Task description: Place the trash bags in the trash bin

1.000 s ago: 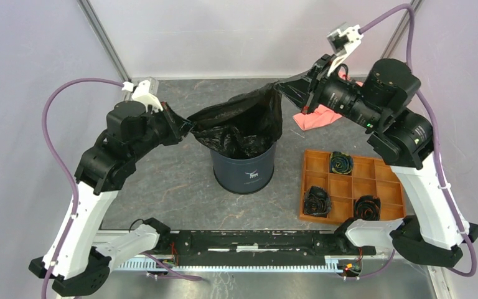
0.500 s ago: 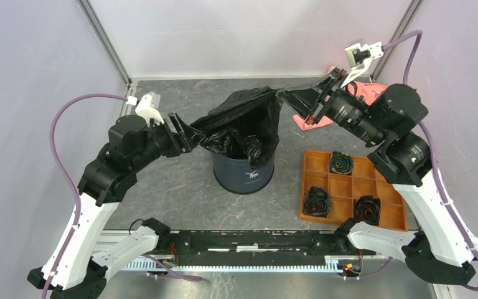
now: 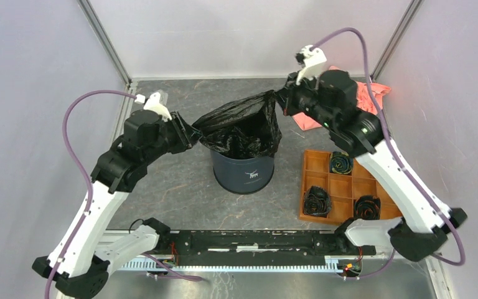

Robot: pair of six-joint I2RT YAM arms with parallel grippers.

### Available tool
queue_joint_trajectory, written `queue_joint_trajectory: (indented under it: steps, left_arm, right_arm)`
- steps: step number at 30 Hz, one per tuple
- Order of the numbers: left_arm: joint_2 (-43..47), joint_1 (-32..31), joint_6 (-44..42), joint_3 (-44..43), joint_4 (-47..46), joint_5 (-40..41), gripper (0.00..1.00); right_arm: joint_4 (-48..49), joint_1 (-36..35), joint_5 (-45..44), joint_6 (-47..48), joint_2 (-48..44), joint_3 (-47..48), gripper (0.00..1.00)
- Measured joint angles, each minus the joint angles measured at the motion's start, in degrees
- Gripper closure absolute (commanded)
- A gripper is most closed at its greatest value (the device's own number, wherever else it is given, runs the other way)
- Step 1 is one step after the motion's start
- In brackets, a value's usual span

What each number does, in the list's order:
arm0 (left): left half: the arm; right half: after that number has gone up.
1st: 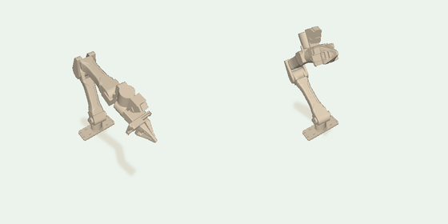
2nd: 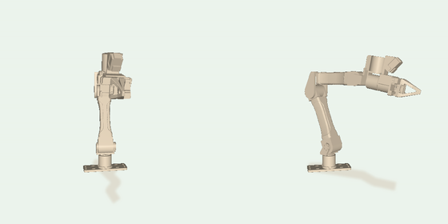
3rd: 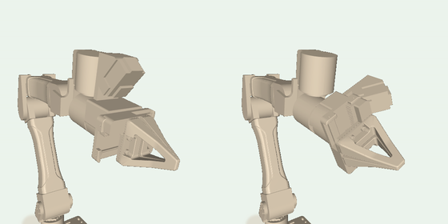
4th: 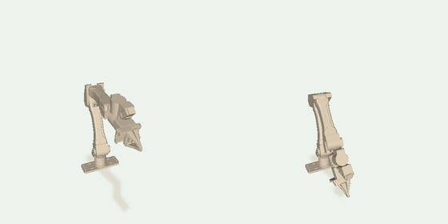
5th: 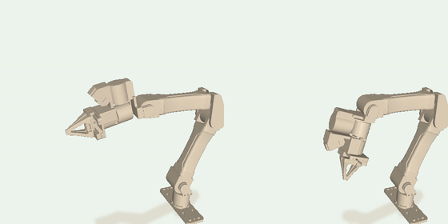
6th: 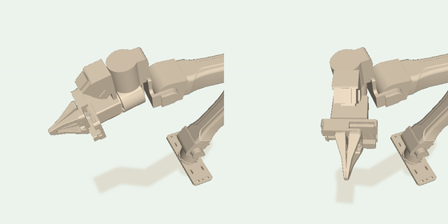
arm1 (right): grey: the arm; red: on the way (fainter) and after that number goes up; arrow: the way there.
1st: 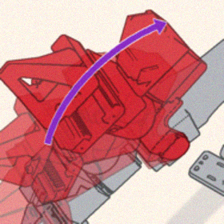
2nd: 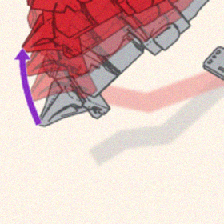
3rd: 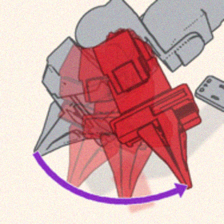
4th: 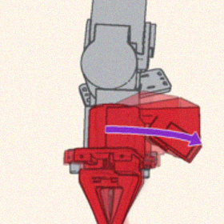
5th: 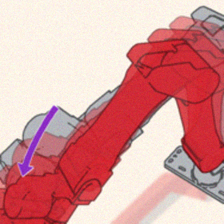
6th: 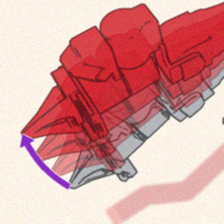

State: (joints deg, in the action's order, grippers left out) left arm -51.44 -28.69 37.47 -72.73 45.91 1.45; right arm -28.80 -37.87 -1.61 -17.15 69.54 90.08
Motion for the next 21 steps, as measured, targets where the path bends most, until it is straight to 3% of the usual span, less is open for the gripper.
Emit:
queue_joint_trajectory:
  steps: [5, 12, 21]
  left_arm:
    - [-3.93, 0.00, -0.92, -0.11, -0.24, 0.72, 0.66]
    - [-8.76, 0.00, -3.37, -3.17, -1.40, 1.53, 0.56]
    - [-13.90, 2.36, -5.92, -5.01, -3.82, 2.71, 0.67]
  right_arm:
    - [-4.04, 0.92, -1.22, 5.31, 7.80, 1.97, 1.00]
    - [-7.34, 2.36, -1.25, 10.19, 10.82, 1.86, 1.00]
    - [-6.93, 7.41, 4.37, 12.98, 16.61, 1.86, 1.00]
